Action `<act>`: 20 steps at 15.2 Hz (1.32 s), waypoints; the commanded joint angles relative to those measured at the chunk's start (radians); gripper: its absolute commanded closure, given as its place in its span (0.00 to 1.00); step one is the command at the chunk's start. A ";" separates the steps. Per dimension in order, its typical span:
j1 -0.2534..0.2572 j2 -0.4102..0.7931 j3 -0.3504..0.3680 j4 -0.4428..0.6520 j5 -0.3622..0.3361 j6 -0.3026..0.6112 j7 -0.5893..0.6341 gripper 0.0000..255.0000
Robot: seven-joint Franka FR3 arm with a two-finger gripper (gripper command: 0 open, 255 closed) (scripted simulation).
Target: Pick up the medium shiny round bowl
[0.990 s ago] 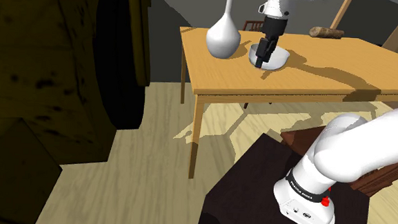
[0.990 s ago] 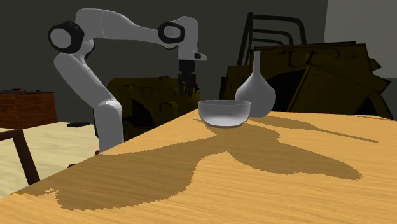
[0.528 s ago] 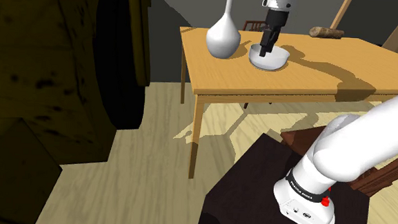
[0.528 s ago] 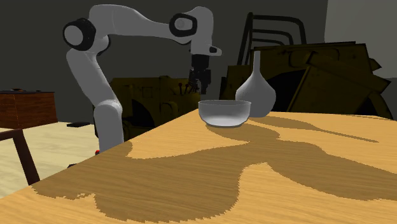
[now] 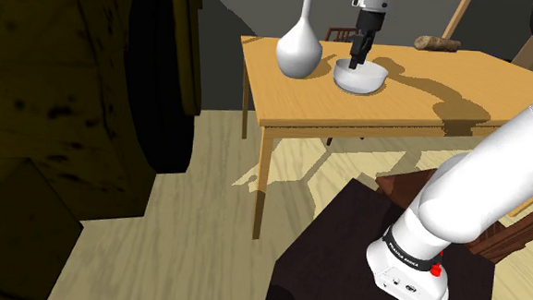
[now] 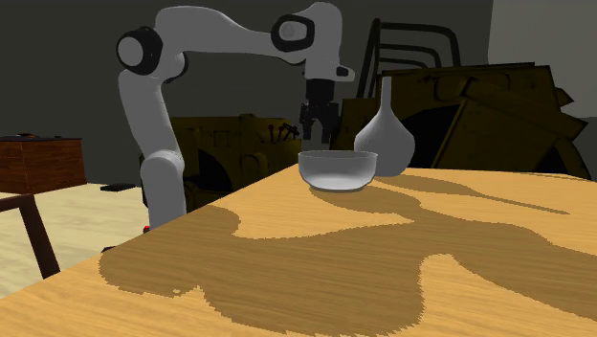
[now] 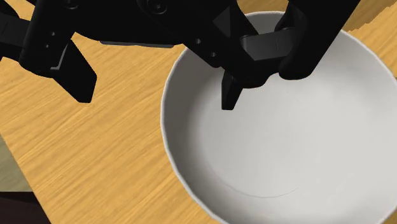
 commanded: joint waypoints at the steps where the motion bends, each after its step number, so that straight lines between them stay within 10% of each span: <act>1: -0.001 0.002 -0.002 -0.025 0.000 0.027 -0.002 0.00; 6: -0.003 -0.001 -0.004 -0.075 -0.002 0.075 -0.001 0.00; 7: -0.003 -0.003 -0.004 -0.077 -0.003 0.075 -0.001 1.00; 20: -0.001 0.002 -0.002 -0.019 0.000 0.021 -0.002 1.00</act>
